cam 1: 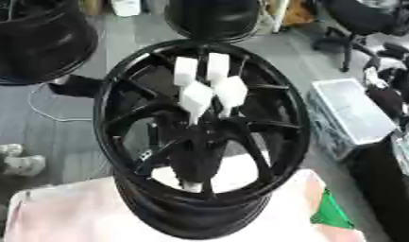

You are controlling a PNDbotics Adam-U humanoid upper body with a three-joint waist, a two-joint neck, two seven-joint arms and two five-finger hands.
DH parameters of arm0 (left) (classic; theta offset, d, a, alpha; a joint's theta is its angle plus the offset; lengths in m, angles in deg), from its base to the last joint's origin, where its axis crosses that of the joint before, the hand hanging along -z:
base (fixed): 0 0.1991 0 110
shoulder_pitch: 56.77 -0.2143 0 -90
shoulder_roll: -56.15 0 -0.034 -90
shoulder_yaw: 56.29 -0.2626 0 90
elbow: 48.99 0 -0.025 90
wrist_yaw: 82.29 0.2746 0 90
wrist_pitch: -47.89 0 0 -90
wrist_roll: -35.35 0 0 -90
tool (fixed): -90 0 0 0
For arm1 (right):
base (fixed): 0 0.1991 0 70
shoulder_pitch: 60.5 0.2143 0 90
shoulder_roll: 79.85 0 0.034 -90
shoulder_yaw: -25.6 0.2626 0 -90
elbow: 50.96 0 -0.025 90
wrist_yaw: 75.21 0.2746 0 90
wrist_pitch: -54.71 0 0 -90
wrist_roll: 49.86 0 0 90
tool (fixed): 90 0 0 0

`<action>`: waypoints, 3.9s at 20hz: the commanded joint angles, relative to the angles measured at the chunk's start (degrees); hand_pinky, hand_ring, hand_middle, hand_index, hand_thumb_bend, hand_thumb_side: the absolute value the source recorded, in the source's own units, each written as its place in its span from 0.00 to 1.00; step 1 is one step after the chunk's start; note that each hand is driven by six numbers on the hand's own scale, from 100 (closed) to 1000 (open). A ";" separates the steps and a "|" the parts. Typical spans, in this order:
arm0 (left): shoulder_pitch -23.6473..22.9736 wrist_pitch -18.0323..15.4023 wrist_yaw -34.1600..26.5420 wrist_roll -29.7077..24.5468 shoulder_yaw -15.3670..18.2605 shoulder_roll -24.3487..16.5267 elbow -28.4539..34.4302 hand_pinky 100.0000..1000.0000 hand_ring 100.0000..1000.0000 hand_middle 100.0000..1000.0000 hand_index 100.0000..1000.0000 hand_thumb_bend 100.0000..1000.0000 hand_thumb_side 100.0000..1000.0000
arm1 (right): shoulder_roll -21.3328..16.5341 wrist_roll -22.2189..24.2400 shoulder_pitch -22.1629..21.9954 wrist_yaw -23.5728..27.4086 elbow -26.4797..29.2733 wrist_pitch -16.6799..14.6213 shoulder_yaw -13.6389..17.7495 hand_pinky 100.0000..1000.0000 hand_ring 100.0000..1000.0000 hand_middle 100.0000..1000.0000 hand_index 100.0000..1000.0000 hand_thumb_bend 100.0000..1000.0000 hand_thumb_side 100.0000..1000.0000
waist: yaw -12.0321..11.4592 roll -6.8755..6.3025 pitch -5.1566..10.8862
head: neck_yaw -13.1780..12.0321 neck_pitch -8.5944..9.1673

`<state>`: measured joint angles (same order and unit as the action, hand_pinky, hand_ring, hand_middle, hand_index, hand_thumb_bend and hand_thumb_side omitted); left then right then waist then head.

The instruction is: Pull the pin out of the wheel hub.

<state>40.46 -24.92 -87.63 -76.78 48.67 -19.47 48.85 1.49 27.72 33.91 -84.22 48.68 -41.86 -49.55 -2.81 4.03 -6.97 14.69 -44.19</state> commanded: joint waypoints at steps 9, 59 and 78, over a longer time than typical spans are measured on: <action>0.26 0.38 0.61 -0.64 -0.59 -1.76 0.77 0.59 0.65 0.61 0.71 0.00 1.00 | -18.54 10.17 7.00 -3.47 13.13 5.56 -12.70 0.41 0.44 0.76 0.85 0.00 0.32 | -0.88 0.50 1.32 | 0.12 0.08; 1.11 0.04 0.99 -2.43 -1.79 -1.08 0.57 0.59 0.66 0.61 0.71 0.00 1.00 | -27.18 58.67 28.53 5.89 -1.57 3.35 -29.16 0.31 0.33 0.80 0.88 0.22 0.34 | -4.21 -0.98 0.38 | 1.86 0.08; 1.17 -0.01 0.91 -2.50 -1.92 -0.74 0.53 0.59 0.65 0.61 0.71 0.00 1.00 | -21.94 61.13 32.14 1.77 -6.80 1.56 -32.57 0.31 0.33 0.80 0.88 0.21 0.34 | -4.44 -1.40 0.26 | 2.20 0.08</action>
<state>40.91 -24.82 -86.57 -79.23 46.93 -19.86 48.81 -19.40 88.54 64.93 -82.02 41.90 -40.16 -82.54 -7.18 2.77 -7.15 16.78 -44.22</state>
